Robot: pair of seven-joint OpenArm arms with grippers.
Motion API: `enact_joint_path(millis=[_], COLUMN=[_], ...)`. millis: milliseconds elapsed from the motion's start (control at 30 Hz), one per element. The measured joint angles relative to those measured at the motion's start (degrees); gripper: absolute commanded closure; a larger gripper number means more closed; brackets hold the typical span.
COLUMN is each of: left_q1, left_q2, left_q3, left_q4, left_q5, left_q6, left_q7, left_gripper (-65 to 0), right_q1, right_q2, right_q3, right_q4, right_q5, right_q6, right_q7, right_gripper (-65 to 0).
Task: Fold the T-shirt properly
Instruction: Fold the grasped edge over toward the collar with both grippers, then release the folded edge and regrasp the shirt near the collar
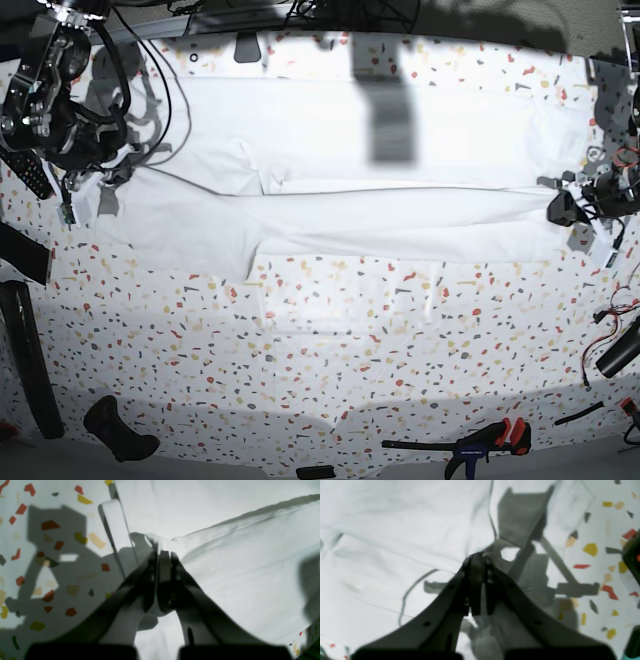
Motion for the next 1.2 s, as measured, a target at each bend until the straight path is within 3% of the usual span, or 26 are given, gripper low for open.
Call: enact_joint_path(millis=[100,200,367,533,633,700,900,1033,1200], left_q1=[0.0,0.2,0.2,0.2,0.1,0.1,0.2,0.1,0.1], left_q2=[0.2,0.2,0.2,0.2,0.1,0.1,0.1,1.0,2.5], left_q3=[0.0,0.0,0.0,0.0,0.0,0.0,0.0,0.0,0.0], left_q4=[0.0,0.0,0.0,0.0,0.0,0.0,0.0,0.0,0.0], left_q5=[3.0,5.9,6.7,6.9,6.9,7.1,6.4,6.4,6.2], left_q6=[0.0,0.0,0.0,0.0,0.0,0.0,0.0,0.0,0.0], left_q7=[-0.4,-0.9,-1.5,-1.7,-1.8,-2.5,-3.0,-2.9,-3.0], left_gripper=[-7.8,-10.6,-10.6,-13.3,-19.9,-21.8,-21.8,-21.8,-21.8], right_q1=[-0.2,-0.5,-0.5,-0.5,0.3,2.6,9.6,15.6,26.6], right_q2=[0.0,0.1,0.1,1.2,2.8,3.3,2.9,2.9,3.1], right_q3=[0.0,0.0,0.0,0.0,0.0,0.1,0.2,0.2,0.3], right_q4=[0.0,0.0,0.0,0.7,1.1,1.1,-1.2,-12.0,-28.7], right_q5=[-0.2,-0.4,0.7,17.4,24.0,22.8,18.9,11.8,11.0], right_q6=[0.0,0.0,0.0,0.0,0.1,0.2,0.2,0.3,-1.1], right_q7=[0.0,0.0,0.1,0.3,6.3,8.6,8.2,8.6,4.5], right_gripper=[-18.0,-25.9,-26.3,-26.3,-26.3,-26.3,-26.3,-26.3,-26.3])
